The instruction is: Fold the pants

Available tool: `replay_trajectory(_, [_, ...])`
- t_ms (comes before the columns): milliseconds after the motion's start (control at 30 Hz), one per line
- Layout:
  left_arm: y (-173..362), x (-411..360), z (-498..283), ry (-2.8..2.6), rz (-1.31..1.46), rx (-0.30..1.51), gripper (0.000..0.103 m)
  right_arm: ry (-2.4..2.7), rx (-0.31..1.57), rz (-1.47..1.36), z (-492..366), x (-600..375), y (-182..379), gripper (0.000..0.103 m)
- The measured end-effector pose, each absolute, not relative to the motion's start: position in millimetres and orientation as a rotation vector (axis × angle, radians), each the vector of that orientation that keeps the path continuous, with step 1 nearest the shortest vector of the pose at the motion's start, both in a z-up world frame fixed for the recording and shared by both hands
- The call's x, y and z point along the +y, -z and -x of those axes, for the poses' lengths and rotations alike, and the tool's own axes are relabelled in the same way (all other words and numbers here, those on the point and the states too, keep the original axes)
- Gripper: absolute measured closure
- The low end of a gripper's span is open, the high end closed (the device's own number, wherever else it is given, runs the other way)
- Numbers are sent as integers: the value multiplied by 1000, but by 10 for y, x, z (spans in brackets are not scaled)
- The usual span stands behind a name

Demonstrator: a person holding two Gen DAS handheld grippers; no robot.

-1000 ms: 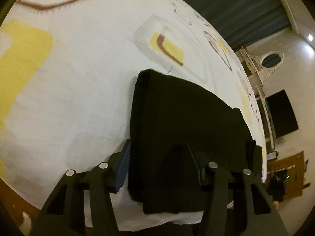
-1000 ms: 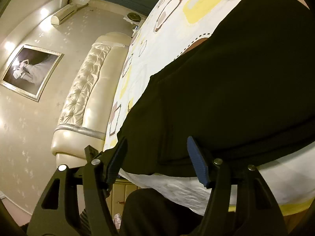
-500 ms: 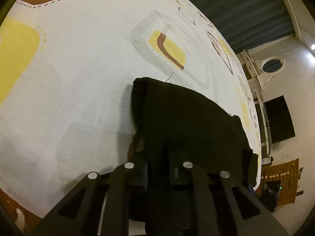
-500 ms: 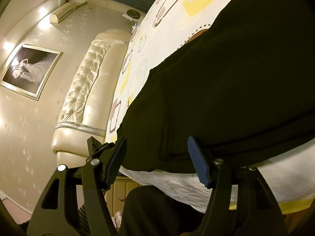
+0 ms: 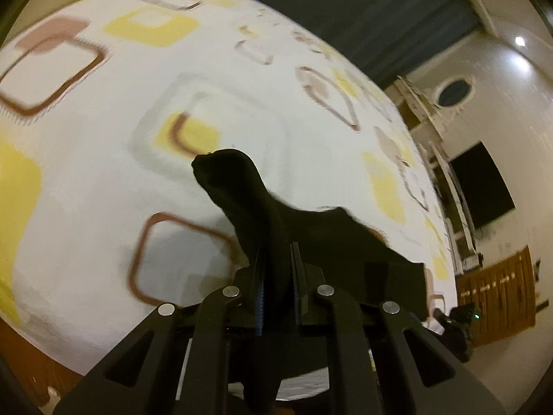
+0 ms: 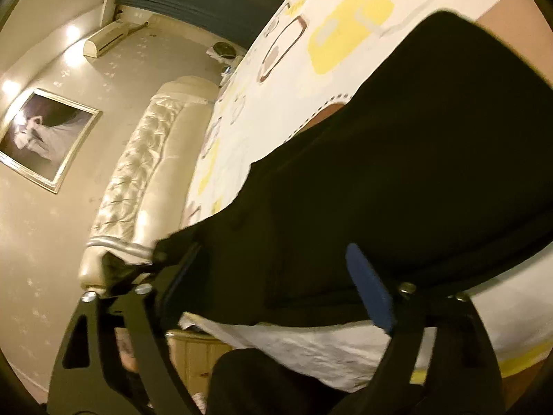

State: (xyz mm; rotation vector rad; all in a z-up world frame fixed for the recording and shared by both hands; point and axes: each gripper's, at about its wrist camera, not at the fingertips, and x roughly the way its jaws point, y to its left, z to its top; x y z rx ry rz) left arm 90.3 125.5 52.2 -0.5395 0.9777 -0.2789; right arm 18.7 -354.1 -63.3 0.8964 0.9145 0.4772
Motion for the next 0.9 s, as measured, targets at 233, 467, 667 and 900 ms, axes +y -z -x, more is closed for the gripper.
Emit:
replay_trajectory(233, [-982, 494, -893, 354, 405, 954, 91, -412, 906, -879, -188, -3636, 586, 9])
replay_trajectory(467, [-1144, -327, -929, 434, 291, 955, 92, -332, 888, -847, -181, -3764, 483, 8])
replay_trajectory(667, [-1093, -979, -982, 450, 205, 969, 92, -280, 857, -846, -161, -3910, 397, 8])
replay_trajectory(900, [-867, -1571, -1025, 405, 114, 973, 93, -237, 790, -908, -119, -4203, 298, 8])
